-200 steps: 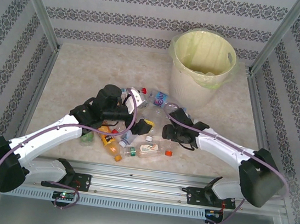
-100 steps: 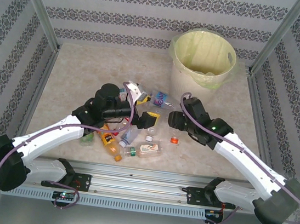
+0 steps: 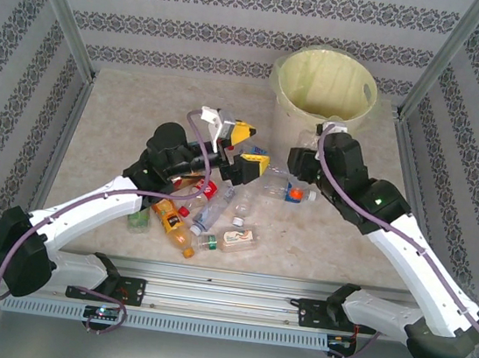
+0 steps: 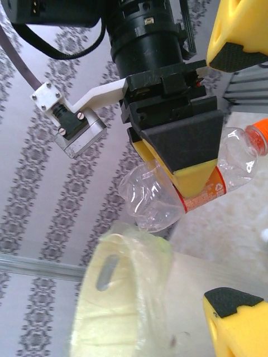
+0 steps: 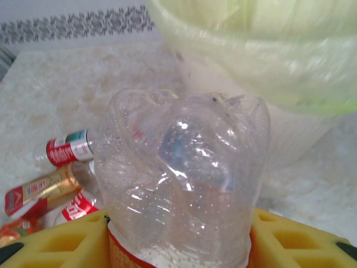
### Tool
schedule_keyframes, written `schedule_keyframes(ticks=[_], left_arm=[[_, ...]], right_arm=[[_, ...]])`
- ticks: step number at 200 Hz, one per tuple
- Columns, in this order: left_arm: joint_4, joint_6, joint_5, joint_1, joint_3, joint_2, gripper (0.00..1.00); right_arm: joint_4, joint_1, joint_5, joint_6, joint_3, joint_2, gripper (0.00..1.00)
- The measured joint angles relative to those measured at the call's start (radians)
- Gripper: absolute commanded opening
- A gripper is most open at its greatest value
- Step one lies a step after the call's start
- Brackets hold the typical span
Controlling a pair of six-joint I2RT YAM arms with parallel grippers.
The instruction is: Put the plastic bottles in the bin
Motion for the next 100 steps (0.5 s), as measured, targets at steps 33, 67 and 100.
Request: schedule_keyframes(ticks=[33,67,100], left_arm=[[0.092,-0.040,0.002,0.002,-0.031,0.005,1.00],[0.128,-0.062,0.011,0.003,-0.040,0.005,1.00],[0.146,-0.070,0.024,0.003,-0.044,0.005,1.00]], right_arm=[[0.010,-0.018,0.026,-0.051,0.066,0.013,0.52],[0.040,-0.049,0.037,-0.105,0.142,0.063,0.52],[0.064,-0.100,0.036,-0.149,0.233,0.128,0.51]])
